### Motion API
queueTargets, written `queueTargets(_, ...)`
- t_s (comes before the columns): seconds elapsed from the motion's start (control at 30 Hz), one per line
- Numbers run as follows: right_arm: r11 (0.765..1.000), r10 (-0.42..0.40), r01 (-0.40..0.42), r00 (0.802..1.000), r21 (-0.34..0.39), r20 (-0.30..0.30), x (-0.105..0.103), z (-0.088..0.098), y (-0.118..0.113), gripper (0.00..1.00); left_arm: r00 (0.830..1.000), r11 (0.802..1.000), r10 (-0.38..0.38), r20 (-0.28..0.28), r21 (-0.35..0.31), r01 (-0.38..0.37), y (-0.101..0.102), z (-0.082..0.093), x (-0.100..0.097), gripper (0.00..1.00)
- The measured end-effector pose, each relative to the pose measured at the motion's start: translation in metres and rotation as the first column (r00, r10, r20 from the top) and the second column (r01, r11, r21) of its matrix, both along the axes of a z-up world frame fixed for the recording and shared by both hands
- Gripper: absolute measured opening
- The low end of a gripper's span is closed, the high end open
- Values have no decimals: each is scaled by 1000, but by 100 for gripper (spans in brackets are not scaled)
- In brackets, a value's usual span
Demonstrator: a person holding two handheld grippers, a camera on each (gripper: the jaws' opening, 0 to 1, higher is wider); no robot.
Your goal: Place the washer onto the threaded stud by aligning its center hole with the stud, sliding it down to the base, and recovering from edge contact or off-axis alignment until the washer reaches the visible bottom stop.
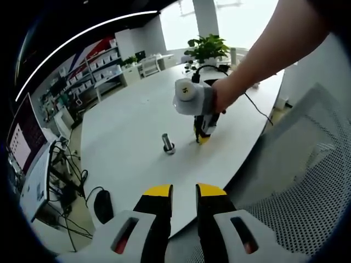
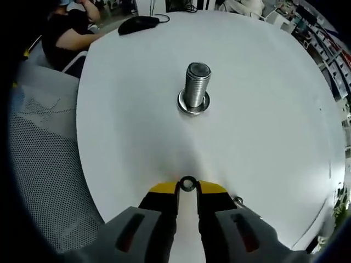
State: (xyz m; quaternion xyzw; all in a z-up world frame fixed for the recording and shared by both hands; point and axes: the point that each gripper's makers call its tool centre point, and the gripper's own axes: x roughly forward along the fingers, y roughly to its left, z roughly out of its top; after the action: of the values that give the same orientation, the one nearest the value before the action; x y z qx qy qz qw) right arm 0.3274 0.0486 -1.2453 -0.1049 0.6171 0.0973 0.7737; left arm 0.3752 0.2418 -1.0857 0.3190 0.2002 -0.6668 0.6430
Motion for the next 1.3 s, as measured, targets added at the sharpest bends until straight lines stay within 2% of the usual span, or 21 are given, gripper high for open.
queueTargets(0.17, 1000, -29, 29, 1000, 3, 11, -3, 7, 5, 15, 1000, 1000, 2, 0, 1, -2, 1, 1, 0, 14)
queueTargets(0.43, 1000, -4, 5, 999, -30, 39, -2, 5, 4, 15, 1000, 1000, 5, 1, -3, -5, -1, 0, 1, 14)
queueTargets(0.57, 998, -68, 68, 995, 4, 71, -4, 7, 4, 14, 1000, 1000, 6, 1, -1, -6, 0, 0, 1, 14)
queueTargets(0.63, 997, -82, 81, 994, 7, 76, -1, 1, -2, 14, 1000, 1000, 6, 2, 0, -6, -1, -1, 1, 14)
queueTargets(0.7, 996, -92, 92, 993, 3, 77, -8, 6, 0, 14, 1000, 1000, 7, 2, 1, -7, 0, 0, 1, 14)
queueTargets(0.83, 993, -114, 114, 989, 12, 98, -4, 9, -4, 14, 1000, 1000, 9, 3, 3, -9, 0, -1, 1, 14)
queueTargets(0.9, 991, -132, 131, 985, 20, 109, -11, 17, -2, 14, 1000, 1000, 9, 3, 5, -9, 0, -1, 1, 14)
queueTargets(0.97, 990, -138, 136, 984, 23, 115, -10, 14, -7, 14, 1000, 1000, 7, 3, 5, -7, 0, -1, 0, 14)
queueTargets(1.17, 989, -151, 151, 978, 11, 148, -20, 30, -18, 14, 1000, 1000, 3, 3, 4, -3, -1, -1, 0, 14)
queueTargets(1.23, 986, -164, 165, 974, 11, 157, -24, 40, -22, 14, 1000, 1000, 3, 2, 5, -3, -1, -1, 0, 14)
queueTargets(1.3, 985, -171, 172, 972, 7, 160, -28, 38, -33, 14, 1000, 1000, 1, 2, 8, -1, 0, -1, -1, 14)
